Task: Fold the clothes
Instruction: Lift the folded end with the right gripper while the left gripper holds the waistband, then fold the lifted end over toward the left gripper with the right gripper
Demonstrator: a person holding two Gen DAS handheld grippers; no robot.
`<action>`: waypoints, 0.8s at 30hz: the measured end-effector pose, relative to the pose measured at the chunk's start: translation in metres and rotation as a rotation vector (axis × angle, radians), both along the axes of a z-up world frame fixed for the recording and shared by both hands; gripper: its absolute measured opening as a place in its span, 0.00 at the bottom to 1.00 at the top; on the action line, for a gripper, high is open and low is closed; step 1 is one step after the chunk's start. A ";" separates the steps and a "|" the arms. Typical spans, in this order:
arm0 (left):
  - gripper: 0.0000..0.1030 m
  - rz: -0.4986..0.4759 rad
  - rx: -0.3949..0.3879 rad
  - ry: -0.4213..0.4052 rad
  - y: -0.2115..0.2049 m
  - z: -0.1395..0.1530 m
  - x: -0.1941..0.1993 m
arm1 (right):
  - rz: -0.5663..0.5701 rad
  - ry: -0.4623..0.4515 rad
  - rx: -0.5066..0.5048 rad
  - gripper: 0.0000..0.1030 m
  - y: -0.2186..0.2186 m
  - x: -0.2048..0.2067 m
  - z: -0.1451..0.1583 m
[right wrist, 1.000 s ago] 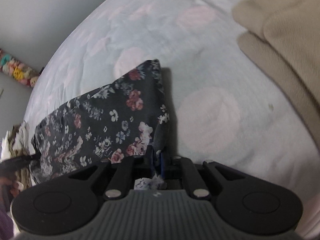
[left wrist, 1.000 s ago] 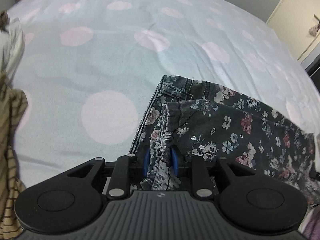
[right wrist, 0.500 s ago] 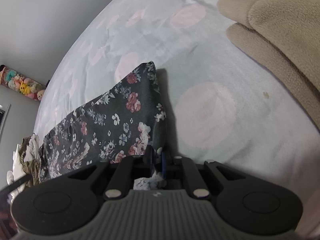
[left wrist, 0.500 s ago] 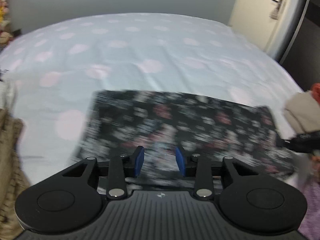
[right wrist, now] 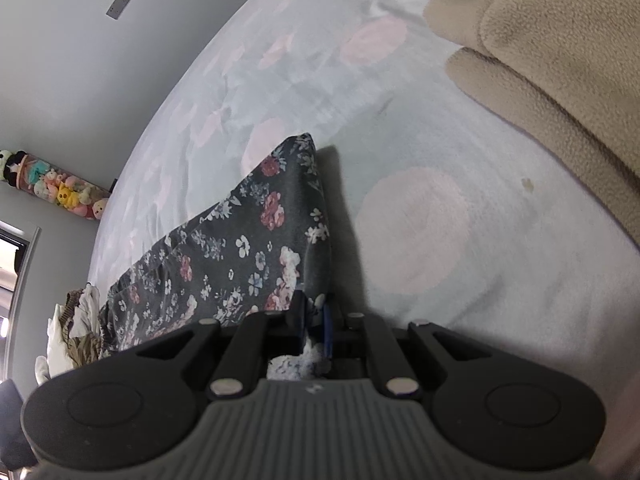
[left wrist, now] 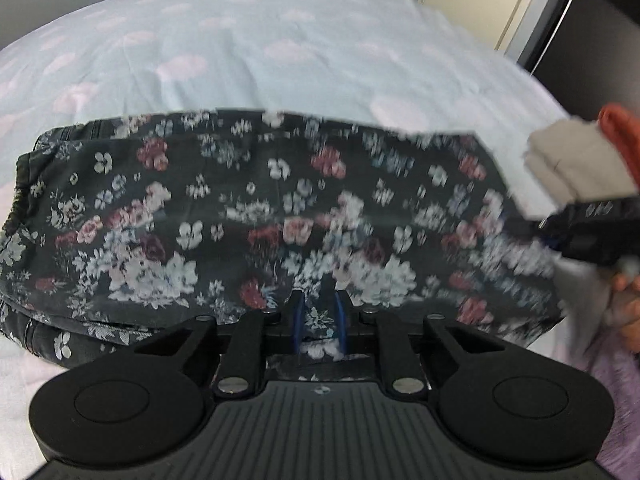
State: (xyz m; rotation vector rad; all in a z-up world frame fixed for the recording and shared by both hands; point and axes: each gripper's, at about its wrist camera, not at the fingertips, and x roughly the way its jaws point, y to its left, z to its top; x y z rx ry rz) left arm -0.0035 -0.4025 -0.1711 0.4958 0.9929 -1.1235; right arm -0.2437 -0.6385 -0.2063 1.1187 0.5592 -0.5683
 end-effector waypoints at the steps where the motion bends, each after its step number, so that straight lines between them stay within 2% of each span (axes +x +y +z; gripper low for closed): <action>1: 0.14 0.000 0.012 -0.008 0.000 -0.003 -0.002 | 0.000 -0.012 -0.001 0.09 0.000 0.000 0.000; 9: 0.14 -0.006 0.031 -0.048 0.000 -0.016 -0.012 | 0.017 -0.180 0.025 0.07 0.000 -0.007 0.013; 14: 0.13 -0.042 -0.022 -0.052 0.005 -0.005 -0.010 | 0.041 -0.271 0.037 0.07 0.005 -0.004 0.042; 20: 0.13 -0.019 -0.097 0.013 0.004 0.007 0.029 | 0.059 -0.267 0.000 0.07 0.013 0.007 0.075; 24: 0.13 -0.050 -0.058 0.004 -0.015 -0.008 0.044 | 0.057 -0.250 -0.011 0.07 0.020 0.013 0.083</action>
